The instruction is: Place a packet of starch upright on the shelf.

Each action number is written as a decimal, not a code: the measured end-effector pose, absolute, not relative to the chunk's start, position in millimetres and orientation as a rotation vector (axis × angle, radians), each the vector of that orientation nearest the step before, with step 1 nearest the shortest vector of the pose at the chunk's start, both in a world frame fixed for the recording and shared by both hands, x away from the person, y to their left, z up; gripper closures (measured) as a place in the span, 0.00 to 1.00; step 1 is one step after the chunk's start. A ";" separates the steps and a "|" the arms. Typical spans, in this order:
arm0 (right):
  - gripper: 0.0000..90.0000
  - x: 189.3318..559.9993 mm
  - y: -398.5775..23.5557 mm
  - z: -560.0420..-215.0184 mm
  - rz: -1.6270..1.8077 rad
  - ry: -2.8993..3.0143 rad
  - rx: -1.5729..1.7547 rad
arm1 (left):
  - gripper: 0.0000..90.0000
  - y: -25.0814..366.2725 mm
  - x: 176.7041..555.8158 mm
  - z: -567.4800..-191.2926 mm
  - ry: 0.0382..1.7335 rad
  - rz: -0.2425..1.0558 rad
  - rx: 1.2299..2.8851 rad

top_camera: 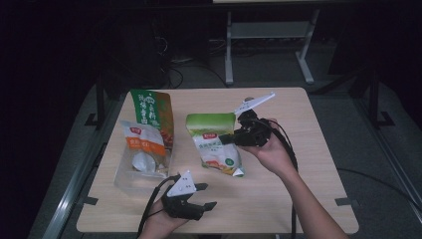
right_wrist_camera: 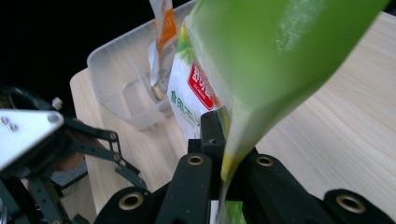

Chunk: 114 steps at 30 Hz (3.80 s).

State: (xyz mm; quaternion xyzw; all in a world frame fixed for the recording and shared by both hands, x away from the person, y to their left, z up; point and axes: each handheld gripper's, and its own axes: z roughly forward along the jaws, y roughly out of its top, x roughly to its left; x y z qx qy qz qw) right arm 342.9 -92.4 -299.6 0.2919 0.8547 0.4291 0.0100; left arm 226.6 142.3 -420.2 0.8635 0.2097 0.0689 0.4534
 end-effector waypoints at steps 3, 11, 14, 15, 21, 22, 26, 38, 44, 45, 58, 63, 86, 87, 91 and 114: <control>1.00 343.9 -85.8 -295.2 1.342 2.666 0.876 | 0.41 140.7 224.9 -421.7 0.506 0.165 2.137; 1.00 343.1 -64.9 -281.7 1.378 2.688 0.829 | 0.39 137.1 221.3 -424.1 0.478 0.161 2.145; 1.00 342.6 -55.7 -276.5 1.393 2.696 0.813 | 0.39 136.0 219.9 -425.0 0.478 0.156 2.141; 1.00 342.8 -52.9 -275.2 1.396 2.698 0.801 | 0.39 135.8 219.2 -425.2 0.480 0.152 2.138; 1.00 341.6 -35.2 -266.7 1.406 2.712 0.753 | 0.39 135.0 217.2 -426.4 0.468 0.164 2.147; 1.00 341.3 -33.0 -265.4 1.410 2.713 0.746 | 0.39 135.2 217.6 -426.4 0.459 0.167 2.152; 1.00 339.9 -22.0 -257.6 1.426 2.722 0.703 | 0.39 135.9 217.0 -425.4 0.455 0.165 2.152; 1.00 338.5 16.7 -249.2 1.457 2.767 0.617 | 0.39 134.8 213.5 -425.5 0.446 0.168 2.140; 1.00 340.7 37.6 -250.0 1.490 2.791 0.590 | 0.39 135.7 213.4 -424.5 0.422 0.186 2.145; 1.00 340.9 42.2 -251.1 1.488 2.803 0.591 | 0.39 135.8 213.1 -424.6 0.427 0.183 2.142; 1.00 346.5 86.4 -266.0 1.495 2.883 0.499 | 0.38 137.8 211.8 -425.4 0.432 0.169 2.153; 1.00 347.8 102.1 -271.0 1.489 2.907 0.490 | 0.38 138.3 211.6 -426.0 0.436 0.165 2.142; 0.98 363.3 134.5 -326.3 1.381 2.998 0.510 | 0.37 138.8 210.3 -427.0 0.432 0.162 2.135; 0.98 363.5 132.0 -327.0 1.374 3.003 0.518 | 0.37 138.4 210.3 -427.2 0.429 0.164 2.139; 0.94 363.8 123.8 -326.9 1.360 2.995 0.492 | 0.37 137.4 209.9 -427.4 0.426 0.164 2.145; 0.89 358.3 106.5 -359.0 1.140 3.099 0.459 | 0.37 135.1 208.7 -427.0 0.402 0.175 2.155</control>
